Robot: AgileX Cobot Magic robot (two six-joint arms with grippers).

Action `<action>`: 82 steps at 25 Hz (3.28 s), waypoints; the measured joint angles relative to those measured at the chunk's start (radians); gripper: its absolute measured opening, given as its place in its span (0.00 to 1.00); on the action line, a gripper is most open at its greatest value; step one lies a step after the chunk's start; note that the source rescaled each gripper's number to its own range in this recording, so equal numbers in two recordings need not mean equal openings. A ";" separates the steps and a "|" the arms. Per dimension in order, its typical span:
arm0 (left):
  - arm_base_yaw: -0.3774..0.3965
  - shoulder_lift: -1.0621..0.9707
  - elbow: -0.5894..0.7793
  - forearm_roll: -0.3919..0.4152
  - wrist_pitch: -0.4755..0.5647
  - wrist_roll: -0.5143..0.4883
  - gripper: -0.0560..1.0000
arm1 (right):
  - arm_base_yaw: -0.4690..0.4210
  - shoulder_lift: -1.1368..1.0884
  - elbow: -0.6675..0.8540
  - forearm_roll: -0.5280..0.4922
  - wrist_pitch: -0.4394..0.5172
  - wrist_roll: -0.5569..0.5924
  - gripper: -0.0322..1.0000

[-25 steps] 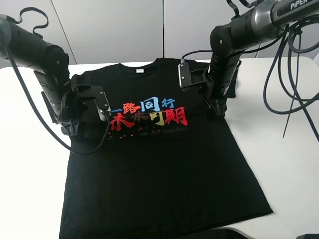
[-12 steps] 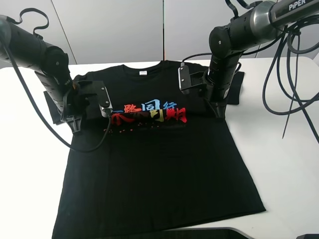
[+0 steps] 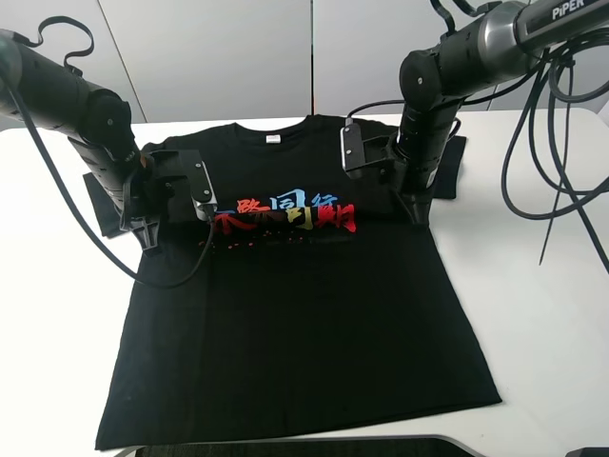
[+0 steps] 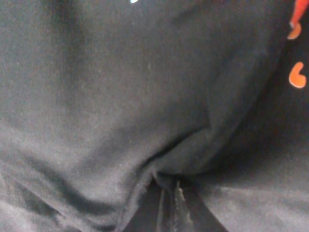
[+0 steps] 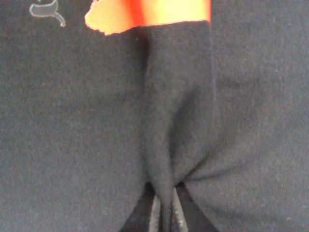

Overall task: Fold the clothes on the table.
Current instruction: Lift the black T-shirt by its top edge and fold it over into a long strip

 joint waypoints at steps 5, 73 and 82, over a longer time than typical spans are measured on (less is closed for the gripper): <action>0.000 -0.044 0.011 0.000 -0.012 0.000 0.05 | 0.000 -0.035 0.014 -0.009 -0.060 0.052 0.03; -0.038 -0.282 -0.069 0.132 0.294 -0.098 0.05 | 0.000 -0.399 0.140 0.162 -0.031 0.592 0.03; 0.027 -0.269 -0.069 0.174 0.025 -0.107 0.05 | 0.000 -0.347 0.140 0.067 -0.336 0.576 0.03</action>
